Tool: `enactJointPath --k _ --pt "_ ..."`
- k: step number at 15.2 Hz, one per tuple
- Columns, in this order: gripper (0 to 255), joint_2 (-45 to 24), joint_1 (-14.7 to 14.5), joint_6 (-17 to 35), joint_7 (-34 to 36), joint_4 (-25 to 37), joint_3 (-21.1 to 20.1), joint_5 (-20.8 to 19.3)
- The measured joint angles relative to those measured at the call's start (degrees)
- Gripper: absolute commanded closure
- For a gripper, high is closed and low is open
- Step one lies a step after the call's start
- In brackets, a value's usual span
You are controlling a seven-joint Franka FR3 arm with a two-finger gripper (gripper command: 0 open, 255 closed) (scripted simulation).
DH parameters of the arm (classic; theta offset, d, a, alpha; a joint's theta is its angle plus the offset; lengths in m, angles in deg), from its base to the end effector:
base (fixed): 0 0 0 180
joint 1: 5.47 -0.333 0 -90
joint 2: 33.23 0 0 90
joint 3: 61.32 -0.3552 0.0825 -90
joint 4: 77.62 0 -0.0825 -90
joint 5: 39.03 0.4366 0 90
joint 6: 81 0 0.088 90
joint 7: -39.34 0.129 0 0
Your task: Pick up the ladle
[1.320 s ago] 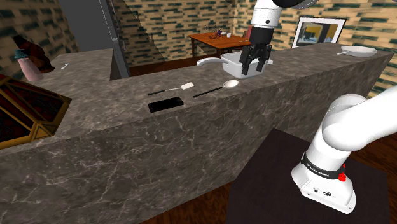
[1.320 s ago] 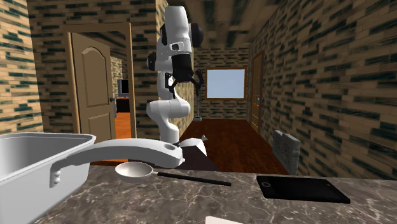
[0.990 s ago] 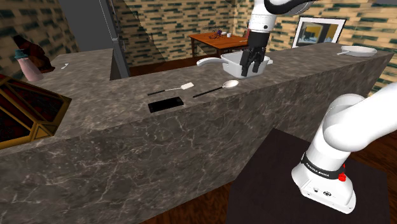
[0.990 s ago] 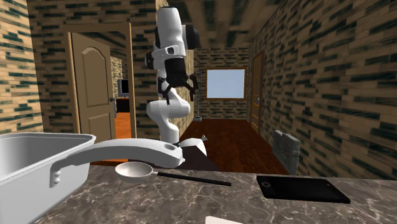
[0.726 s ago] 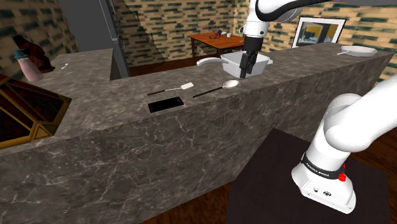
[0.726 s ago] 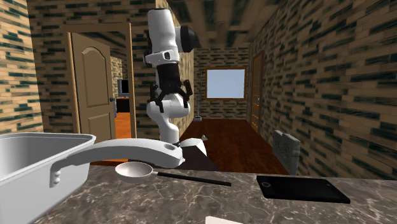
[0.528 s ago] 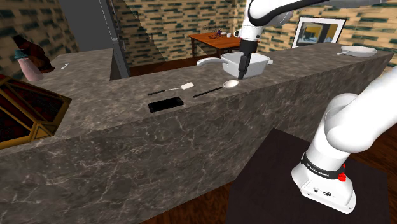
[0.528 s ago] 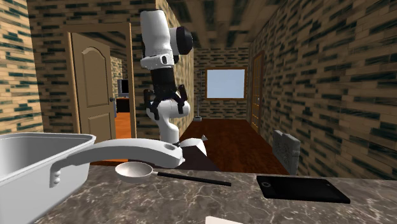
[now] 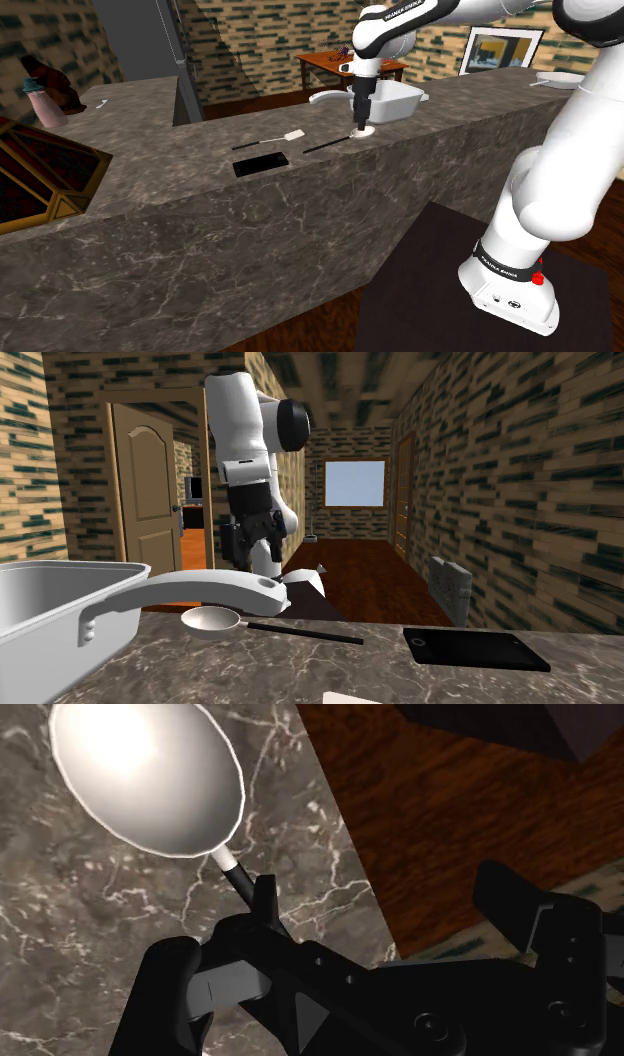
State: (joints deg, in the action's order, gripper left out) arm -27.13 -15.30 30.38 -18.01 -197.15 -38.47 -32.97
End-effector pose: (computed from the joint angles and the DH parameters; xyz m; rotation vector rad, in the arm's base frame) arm 0.5490 -0.1217 0.4610 -2.8006 -1.0796 -0.0649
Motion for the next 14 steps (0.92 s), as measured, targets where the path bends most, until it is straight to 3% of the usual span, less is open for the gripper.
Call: enactJointPath --k 7,14 --pt "0 -16.11 0.05 0.46 -22.37 12.65 -0.23 6.17" --pt "0 -18.86 0.31 4.7 -25.22 10.73 -0.75 7.61"
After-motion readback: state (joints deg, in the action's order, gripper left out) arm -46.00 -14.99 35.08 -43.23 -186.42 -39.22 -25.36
